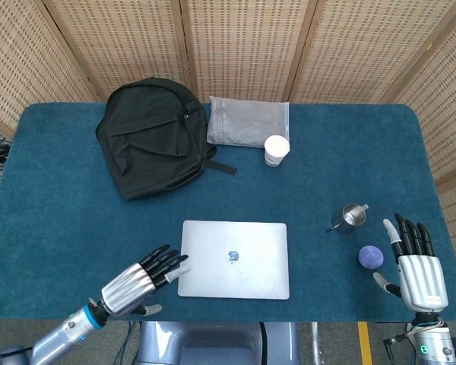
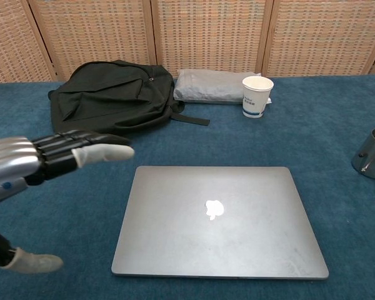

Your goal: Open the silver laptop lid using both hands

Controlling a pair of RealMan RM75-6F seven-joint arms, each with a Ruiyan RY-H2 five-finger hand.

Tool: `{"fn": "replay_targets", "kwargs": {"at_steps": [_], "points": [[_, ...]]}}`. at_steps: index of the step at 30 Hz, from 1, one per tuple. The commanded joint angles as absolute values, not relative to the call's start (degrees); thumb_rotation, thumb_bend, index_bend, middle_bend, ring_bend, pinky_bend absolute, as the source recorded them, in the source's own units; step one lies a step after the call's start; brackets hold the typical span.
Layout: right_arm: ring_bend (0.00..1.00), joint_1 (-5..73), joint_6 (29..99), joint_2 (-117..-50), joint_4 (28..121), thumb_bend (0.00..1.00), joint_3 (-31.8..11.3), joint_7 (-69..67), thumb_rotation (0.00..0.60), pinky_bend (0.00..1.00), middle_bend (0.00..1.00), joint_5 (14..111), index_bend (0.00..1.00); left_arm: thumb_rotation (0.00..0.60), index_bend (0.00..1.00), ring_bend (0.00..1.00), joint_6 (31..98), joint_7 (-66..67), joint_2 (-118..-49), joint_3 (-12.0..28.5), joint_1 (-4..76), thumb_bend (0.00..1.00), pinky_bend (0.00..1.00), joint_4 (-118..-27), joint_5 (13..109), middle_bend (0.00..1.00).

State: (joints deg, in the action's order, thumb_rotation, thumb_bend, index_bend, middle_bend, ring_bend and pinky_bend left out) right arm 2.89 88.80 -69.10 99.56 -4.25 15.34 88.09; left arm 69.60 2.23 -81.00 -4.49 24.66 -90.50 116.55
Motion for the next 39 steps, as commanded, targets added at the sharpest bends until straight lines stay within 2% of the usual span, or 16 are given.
{"fn": "replay_targets", "kwargs": {"at_steps": [1, 7, 19, 39], "points": [[0.0, 2.92, 88.69, -68.92, 99.48, 0.0, -4.33, 14.94, 0.6, 0.0, 0.0, 87.94, 0.0, 0.6, 0.0, 0.0, 64.32, 4.85, -84.86, -2.5, 28.78, 0.0, 0.0, -88.33, 116.73, 0.0], [0.0, 3.03, 88.29, -68.59, 99.49, 0.0, -4.33, 14.26, 0.6, 0.0, 0.0, 87.66, 0.0, 0.6, 0.0, 0.0, 58.41, 8.97, -90.02, -0.19, 33.19, 0.0, 0.0, -86.05, 115.16, 0.0], [0.0, 3.21, 87.61, -67.96, 99.17, 0.0, -4.71, 12.17, 0.6, 0.0, 0.0, 86.49, 0.0, 0.6, 0.0, 0.0, 54.4, 8.59, -100.0, 0.88, 41.17, 0.0, 0.0, -76.28, 113.07, 0.0], [0.0, 3.35, 86.84, -66.78, 98.94, 0.0, -5.12, 8.78, 0.6, 0.0, 0.0, 84.99, 0.0, 0.6, 0.0, 0.0, 53.94, 11.97, -107.68, -0.5, 44.57, 0.0, 0.0, -72.89, 107.53, 0.0]]}}
